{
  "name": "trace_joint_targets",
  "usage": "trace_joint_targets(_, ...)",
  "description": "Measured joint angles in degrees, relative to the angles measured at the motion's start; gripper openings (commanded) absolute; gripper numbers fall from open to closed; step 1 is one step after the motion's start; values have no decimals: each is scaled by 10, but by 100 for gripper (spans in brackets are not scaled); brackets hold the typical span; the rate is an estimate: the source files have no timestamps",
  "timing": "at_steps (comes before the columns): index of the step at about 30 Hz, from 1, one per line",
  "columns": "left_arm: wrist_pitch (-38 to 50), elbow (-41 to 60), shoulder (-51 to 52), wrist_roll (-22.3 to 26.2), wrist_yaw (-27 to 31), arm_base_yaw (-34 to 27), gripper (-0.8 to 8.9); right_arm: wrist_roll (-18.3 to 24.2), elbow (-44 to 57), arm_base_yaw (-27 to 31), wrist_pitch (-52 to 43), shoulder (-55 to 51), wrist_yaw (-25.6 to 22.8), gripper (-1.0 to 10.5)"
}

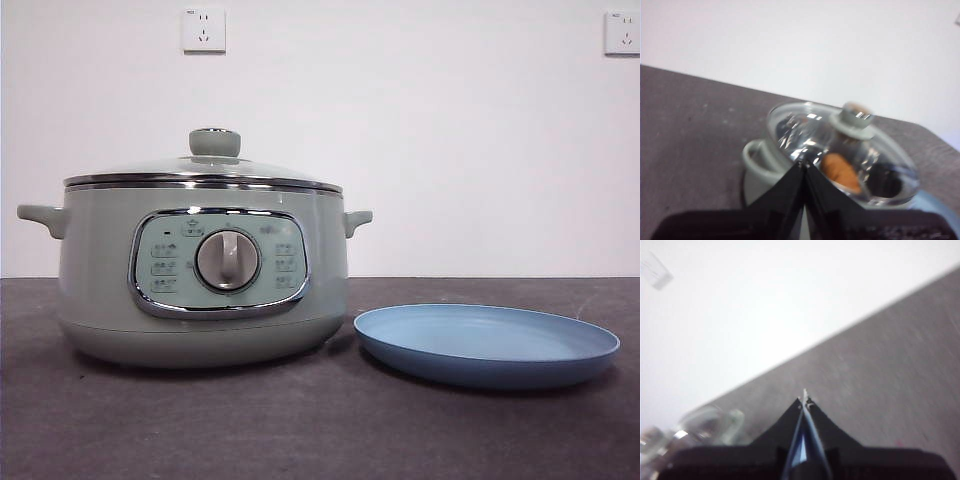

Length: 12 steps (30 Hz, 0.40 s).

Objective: Take the potato out from the steamer,put the potato on the plate,close the lid

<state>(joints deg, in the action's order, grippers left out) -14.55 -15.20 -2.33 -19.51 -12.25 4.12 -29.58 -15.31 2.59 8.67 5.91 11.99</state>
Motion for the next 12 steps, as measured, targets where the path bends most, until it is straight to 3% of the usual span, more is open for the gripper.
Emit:
trace_joint_targets(4, -29, -96, -53, 4, 0, 0, -6, 20, -107, 0, 13, 75, 6, -9)
trace_joint_targets(12, -40, -276, -211, 38, -43, 0, -6, 90, -318, 0, 38, 244, 100, -9)
